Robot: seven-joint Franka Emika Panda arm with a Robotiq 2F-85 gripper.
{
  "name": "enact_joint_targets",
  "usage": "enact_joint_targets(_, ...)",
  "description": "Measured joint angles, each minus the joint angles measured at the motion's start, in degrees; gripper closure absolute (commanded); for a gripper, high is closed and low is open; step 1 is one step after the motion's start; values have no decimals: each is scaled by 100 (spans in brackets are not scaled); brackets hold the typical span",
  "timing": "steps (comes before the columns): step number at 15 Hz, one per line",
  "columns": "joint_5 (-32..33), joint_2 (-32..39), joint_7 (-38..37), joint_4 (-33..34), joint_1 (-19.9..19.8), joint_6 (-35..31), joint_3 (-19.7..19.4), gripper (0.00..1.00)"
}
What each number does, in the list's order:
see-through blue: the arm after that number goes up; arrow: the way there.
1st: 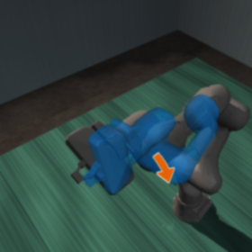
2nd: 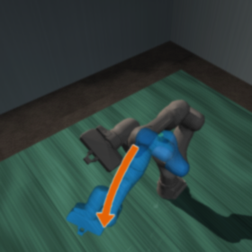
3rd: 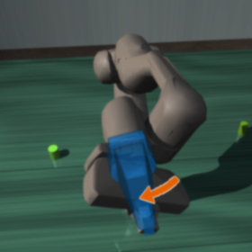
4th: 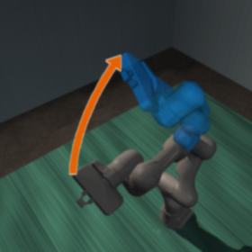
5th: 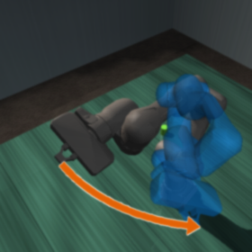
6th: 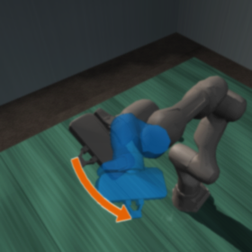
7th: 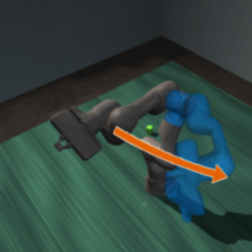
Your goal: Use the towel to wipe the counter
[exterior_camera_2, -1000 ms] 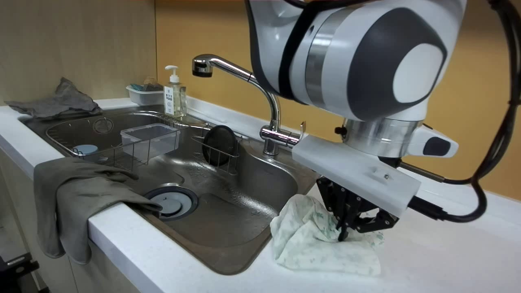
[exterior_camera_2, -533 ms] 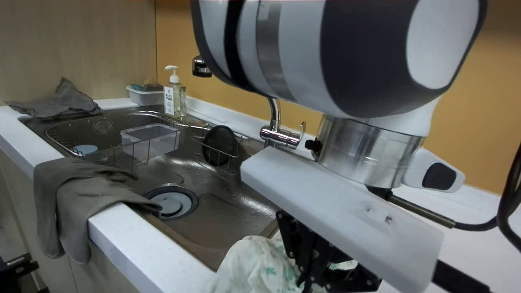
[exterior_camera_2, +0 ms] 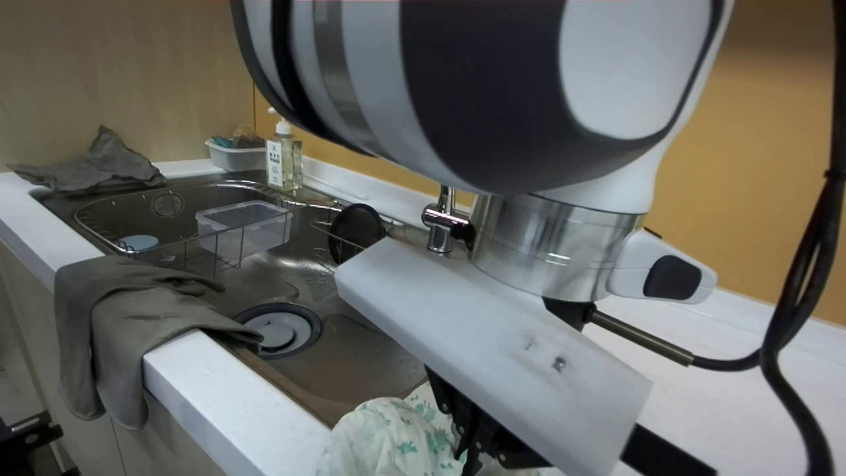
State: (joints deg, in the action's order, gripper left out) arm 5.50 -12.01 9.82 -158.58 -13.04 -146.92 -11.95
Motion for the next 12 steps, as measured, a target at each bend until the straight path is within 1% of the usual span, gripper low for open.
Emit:
enact_joint_targets(3,-371,197,-116,51,209,-633,126,99)
enact_joint_targets(6,-889,530,-134,288,482,-1187,248,99)
enact_joint_targets(9,-1269,913,-141,754,675,-1457,341,99)
enact_joint_targets(12,-1462,1265,-142,1294,716,-1565,423,99)
